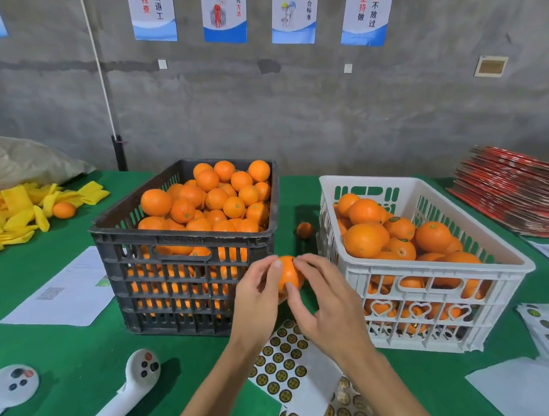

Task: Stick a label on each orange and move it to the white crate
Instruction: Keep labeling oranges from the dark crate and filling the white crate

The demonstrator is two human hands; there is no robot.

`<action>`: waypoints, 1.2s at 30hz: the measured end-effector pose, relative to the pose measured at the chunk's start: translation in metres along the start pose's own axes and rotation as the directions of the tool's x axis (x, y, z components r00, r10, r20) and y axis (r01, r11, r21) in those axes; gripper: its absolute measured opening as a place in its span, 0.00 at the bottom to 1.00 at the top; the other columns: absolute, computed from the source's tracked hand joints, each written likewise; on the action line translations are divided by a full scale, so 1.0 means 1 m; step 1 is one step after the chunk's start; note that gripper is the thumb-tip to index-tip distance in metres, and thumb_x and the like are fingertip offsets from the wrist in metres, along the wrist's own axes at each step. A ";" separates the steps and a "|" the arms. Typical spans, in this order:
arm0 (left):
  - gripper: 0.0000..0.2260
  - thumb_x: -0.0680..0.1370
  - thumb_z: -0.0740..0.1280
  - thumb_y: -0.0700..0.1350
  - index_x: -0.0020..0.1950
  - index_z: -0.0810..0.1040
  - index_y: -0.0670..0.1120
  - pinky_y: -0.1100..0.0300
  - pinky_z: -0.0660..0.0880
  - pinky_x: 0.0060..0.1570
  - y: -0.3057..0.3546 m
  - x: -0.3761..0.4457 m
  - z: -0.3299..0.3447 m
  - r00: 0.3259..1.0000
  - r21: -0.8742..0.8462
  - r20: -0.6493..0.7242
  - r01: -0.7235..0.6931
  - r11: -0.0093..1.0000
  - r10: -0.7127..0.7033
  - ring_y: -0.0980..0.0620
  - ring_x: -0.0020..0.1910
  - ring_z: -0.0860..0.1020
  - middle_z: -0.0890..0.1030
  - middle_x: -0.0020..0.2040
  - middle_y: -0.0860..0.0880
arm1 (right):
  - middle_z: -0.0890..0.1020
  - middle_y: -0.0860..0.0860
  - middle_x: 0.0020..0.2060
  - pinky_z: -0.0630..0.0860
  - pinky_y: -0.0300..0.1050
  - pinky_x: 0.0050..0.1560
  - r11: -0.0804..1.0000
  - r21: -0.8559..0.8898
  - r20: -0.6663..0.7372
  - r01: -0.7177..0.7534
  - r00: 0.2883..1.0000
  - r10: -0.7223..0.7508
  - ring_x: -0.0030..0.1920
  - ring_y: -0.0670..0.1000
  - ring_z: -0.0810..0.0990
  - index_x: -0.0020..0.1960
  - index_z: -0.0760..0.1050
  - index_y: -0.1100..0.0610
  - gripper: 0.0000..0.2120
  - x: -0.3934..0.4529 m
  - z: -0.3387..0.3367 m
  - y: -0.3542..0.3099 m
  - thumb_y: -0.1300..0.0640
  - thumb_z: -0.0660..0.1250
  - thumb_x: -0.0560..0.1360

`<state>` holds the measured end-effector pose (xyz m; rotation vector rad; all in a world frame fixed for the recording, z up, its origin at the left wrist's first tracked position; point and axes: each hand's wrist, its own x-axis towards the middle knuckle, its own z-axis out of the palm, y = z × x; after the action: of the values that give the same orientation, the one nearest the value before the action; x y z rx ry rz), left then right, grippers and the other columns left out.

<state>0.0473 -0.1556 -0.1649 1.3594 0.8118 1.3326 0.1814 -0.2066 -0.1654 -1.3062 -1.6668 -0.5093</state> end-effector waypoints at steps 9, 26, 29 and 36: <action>0.16 0.86 0.59 0.58 0.54 0.83 0.51 0.64 0.80 0.47 0.084 0.084 0.015 0.965 0.315 0.199 -0.227 0.922 0.170 0.59 0.48 0.84 0.86 0.50 0.53 | 0.72 0.53 0.75 0.83 0.47 0.35 0.968 -0.229 -0.020 -0.099 0.995 0.097 0.48 0.55 0.85 0.76 0.70 0.58 0.29 0.084 -0.037 0.021 0.50 0.72 0.79; 0.38 0.83 0.68 0.46 0.85 0.46 0.57 0.46 0.75 0.68 0.037 0.240 -0.023 0.701 0.988 0.074 -0.146 -0.042 -0.710 0.38 0.74 0.71 0.56 0.84 0.44 | 0.82 0.49 0.65 0.81 0.48 0.33 0.925 -0.301 -0.069 -0.233 0.972 0.223 0.48 0.55 0.85 0.55 0.85 0.55 0.11 0.106 -0.040 0.086 0.65 0.70 0.76; 0.38 0.82 0.68 0.40 0.85 0.50 0.52 0.46 0.76 0.67 0.024 0.249 -0.023 0.726 0.990 0.088 -0.140 -0.020 -0.682 0.38 0.71 0.74 0.62 0.82 0.43 | 0.83 0.49 0.62 0.81 0.46 0.35 0.945 -0.279 -0.127 -0.169 0.982 0.138 0.46 0.54 0.85 0.53 0.85 0.55 0.10 0.101 -0.035 0.087 0.65 0.71 0.75; 0.37 0.73 0.78 0.56 0.76 0.69 0.43 0.45 0.78 0.61 0.049 0.238 -0.027 0.946 0.987 0.119 -0.081 0.138 -0.301 0.40 0.64 0.77 0.75 0.69 0.41 | 0.83 0.51 0.61 0.81 0.52 0.54 0.986 -0.154 -0.038 -0.056 0.998 0.051 0.57 0.54 0.82 0.54 0.85 0.58 0.11 0.096 -0.032 0.077 0.67 0.69 0.76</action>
<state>0.0505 0.0632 -0.0549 2.3849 1.7083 0.2046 0.2643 -0.1539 -0.0850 -1.4434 -1.5851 -0.6359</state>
